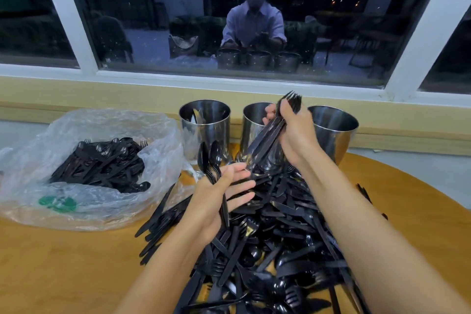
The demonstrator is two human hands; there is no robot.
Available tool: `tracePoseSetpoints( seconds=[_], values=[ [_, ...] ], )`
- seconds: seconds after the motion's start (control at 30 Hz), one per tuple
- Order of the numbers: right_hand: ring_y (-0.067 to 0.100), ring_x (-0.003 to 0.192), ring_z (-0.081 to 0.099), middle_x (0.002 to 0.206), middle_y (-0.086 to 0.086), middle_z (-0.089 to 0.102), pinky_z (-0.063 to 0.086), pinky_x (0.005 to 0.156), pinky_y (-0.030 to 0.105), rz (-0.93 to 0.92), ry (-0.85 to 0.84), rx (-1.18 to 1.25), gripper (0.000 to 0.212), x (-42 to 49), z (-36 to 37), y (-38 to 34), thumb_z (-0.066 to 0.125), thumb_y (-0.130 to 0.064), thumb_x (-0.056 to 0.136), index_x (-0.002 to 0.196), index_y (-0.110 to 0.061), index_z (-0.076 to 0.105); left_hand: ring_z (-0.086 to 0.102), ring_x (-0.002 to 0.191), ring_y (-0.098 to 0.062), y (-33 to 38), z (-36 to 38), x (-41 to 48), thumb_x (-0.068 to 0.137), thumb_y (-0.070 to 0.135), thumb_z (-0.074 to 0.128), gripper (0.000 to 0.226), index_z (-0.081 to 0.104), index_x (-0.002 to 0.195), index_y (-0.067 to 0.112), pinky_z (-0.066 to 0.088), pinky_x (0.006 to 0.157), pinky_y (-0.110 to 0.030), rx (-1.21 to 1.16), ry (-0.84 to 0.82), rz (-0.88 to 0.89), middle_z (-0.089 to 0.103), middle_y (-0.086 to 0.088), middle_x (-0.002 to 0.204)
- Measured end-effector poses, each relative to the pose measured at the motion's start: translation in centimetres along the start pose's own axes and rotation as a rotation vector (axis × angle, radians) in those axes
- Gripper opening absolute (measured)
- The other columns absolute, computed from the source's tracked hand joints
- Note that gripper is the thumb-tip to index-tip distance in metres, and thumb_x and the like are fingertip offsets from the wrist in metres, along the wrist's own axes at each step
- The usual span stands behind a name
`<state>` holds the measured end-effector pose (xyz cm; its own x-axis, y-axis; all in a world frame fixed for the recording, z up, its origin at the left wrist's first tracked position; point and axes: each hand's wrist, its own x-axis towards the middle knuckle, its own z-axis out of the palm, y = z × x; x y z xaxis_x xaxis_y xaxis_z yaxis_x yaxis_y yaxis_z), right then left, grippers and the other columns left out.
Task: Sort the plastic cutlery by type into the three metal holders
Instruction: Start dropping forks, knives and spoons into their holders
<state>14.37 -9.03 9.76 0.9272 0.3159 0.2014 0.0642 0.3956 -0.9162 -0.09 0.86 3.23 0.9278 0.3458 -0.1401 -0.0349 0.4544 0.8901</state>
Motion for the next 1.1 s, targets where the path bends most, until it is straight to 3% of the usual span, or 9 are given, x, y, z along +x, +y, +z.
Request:
tracePoseSetpoints(
  seconds=[0.1, 0.17, 0.33, 0.43, 0.57, 0.63, 0.8, 0.93, 1.1],
  values=[
    [0.006, 0.057, 0.041, 0.072, 0.0, 0.043, 0.055, 0.077, 0.026, -0.173, 0.171, 0.025, 0.02, 5.2, -0.2, -2.4, 0.034, -0.01, 0.106, 0.089, -0.017, 0.044, 0.045, 0.046, -0.007, -0.3, -0.2, 1.2, 0.101, 0.026, 0.047, 0.027, 0.066, 0.109, 0.008, 0.035, 0.04, -0.017, 0.096, 0.047, -0.021, 0.055, 0.003, 0.062],
    [0.003, 0.057, 0.04, 0.072, -0.002, 0.043, 0.051, 0.072, 0.022, -0.226, 0.214, -0.053, 0.021, 7.9, 0.1, -2.5, 0.035, -0.01, 0.105, 0.088, -0.019, 0.044, 0.024, 0.042, -0.005, -0.3, -0.3, 2.0, 0.102, 0.029, 0.047, 0.028, 0.064, 0.11, 0.008, 0.018, 0.037, -0.016, 0.105, 0.039, -0.042, 0.033, 0.006, 0.054],
    [0.011, 0.075, 0.048, 0.083, 0.001, 0.053, 0.042, 0.075, 0.027, -0.017, -0.042, -0.538, 0.003, 11.6, -0.6, 2.5, 0.051, -0.011, 0.098, 0.098, -0.012, 0.054, 0.02, 0.04, -0.003, -0.1, -0.3, 3.0, 0.101, 0.026, 0.049, 0.025, 0.064, 0.11, 0.008, 0.016, 0.035, -0.015, 0.001, -0.036, -0.135, 0.024, 0.007, 0.053],
    [0.019, 0.102, 0.053, 0.118, 0.01, 0.06, 0.043, 0.085, 0.029, 0.192, -0.24, -0.769, 0.037, 11.7, -1.2, 2.9, 0.068, -0.015, 0.09, 0.124, -0.004, 0.058, 0.021, 0.04, -0.003, 0.1, -0.3, 2.9, 0.101, 0.025, 0.049, 0.025, 0.064, 0.111, 0.008, 0.018, 0.034, -0.014, 0.016, -0.076, -0.145, 0.025, 0.008, 0.053],
    [0.019, 0.124, 0.049, 0.137, 0.005, 0.052, 0.036, 0.101, 0.029, -0.076, -0.237, -1.146, 0.049, 9.5, -0.9, 0.2, 0.071, -0.021, 0.087, 0.132, -0.009, 0.056, 0.021, 0.042, -0.003, 0.2, -0.1, 2.4, 0.101, 0.026, 0.05, 0.027, 0.063, 0.114, 0.006, 0.016, 0.038, -0.016, 0.095, -0.126, -0.121, 0.025, 0.008, 0.054],
    [0.008, 0.105, 0.057, 0.127, -0.001, 0.06, 0.044, 0.096, 0.026, -0.135, -0.304, -1.005, 0.04, 6.5, -0.5, -1.1, 0.066, -0.026, 0.091, 0.129, -0.014, 0.058, 0.02, 0.042, -0.003, 0.4, 0.1, 1.9, 0.1, 0.027, 0.05, 0.029, 0.063, 0.115, 0.006, 0.013, 0.04, -0.017, 0.127, -0.144, -0.119, 0.024, 0.008, 0.055],
    [-0.002, 0.062, 0.053, 0.099, -0.009, 0.065, 0.044, 0.057, 0.013, 0.156, -0.811, -0.788, 0.031, -2.2, -0.4, -1.6, 0.06, -0.024, 0.095, 0.126, -0.027, 0.06, 0.02, 0.041, -0.002, 0.8, 1.2, 0.0, 0.093, 0.03, 0.054, 0.031, 0.064, 0.11, 0.006, 0.013, 0.039, -0.017, 0.126, -0.27, -0.209, 0.023, 0.008, 0.054],
    [-0.003, 0.053, 0.049, 0.072, -0.015, 0.064, 0.04, 0.053, 0.01, 0.081, -0.697, -0.69, 0.014, -4.6, -1.3, -1.2, 0.063, -0.009, 0.093, 0.105, -0.009, 0.07, 0.025, 0.044, -0.004, 0.8, 2.2, -1.9, 0.094, 0.028, 0.058, 0.023, 0.064, 0.105, 0.008, 0.018, 0.041, -0.017, 0.162, -0.352, -0.241, 0.028, 0.007, 0.056],
    [-0.008, 0.067, 0.055, 0.087, -0.012, 0.062, 0.042, 0.064, 0.01, -0.144, -0.482, -0.79, 0.011, -5.3, -3.1, -1.5, 0.058, -0.013, 0.096, 0.105, -0.011, 0.064, 0.053, 0.058, -0.007, -0.4, 2.4, -1.8, 0.101, 0.02, 0.054, 0.012, 0.064, 0.1, 0.013, 0.049, 0.061, -0.017, 0.563, -0.057, 0.187, 0.062, 0.001, 0.075]
  ],
)
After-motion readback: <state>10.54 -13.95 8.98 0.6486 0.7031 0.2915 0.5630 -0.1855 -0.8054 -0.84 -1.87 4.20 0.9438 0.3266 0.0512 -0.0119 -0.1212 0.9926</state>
